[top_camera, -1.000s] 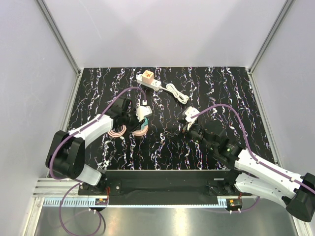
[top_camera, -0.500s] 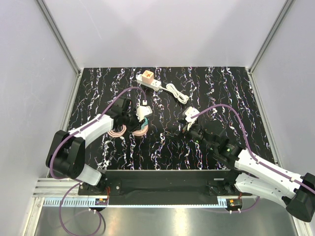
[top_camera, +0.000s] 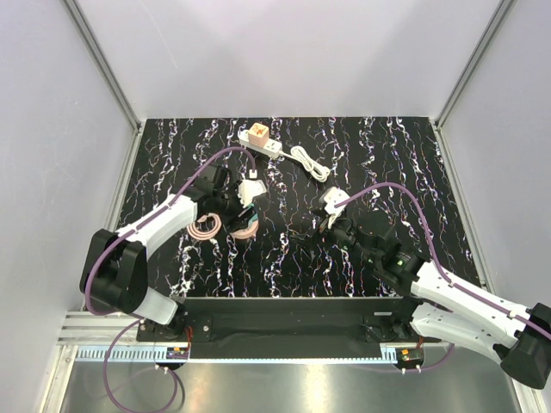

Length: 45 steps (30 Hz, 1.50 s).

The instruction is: Insert the plug

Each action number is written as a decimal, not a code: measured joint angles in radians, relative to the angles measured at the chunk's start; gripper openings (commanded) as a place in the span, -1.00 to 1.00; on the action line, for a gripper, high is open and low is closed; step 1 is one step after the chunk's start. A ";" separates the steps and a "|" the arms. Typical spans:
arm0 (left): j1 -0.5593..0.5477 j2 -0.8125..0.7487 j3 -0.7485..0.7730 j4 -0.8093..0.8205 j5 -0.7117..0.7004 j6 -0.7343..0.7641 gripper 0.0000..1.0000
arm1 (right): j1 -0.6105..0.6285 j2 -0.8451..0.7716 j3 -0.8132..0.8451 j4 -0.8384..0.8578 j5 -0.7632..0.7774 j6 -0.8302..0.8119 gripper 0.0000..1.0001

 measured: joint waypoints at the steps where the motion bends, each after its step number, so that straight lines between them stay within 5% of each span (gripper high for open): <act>1: 0.000 0.000 0.005 -0.002 -0.001 0.002 0.33 | 0.000 -0.001 0.000 0.000 0.000 0.000 0.99; 36: -0.028 -0.034 0.060 -0.066 -0.058 0.008 0.30 | 0.000 0.006 0.000 -0.003 0.001 -0.010 0.99; 39: -0.035 -0.062 0.061 -0.066 -0.057 -0.001 0.08 | 0.000 0.008 0.000 -0.004 0.001 -0.010 0.99; 40: -0.037 -0.074 0.064 -0.069 -0.056 -0.009 -0.30 | 0.000 0.008 0.000 -0.004 0.002 -0.010 0.99; 43: -0.040 -0.091 0.075 -0.072 -0.046 -0.031 -0.95 | 0.000 0.011 0.000 -0.004 0.013 -0.010 1.00; 45: -0.042 -0.092 0.077 -0.072 -0.035 -0.041 -1.00 | 0.000 0.016 0.000 -0.004 0.018 -0.010 1.00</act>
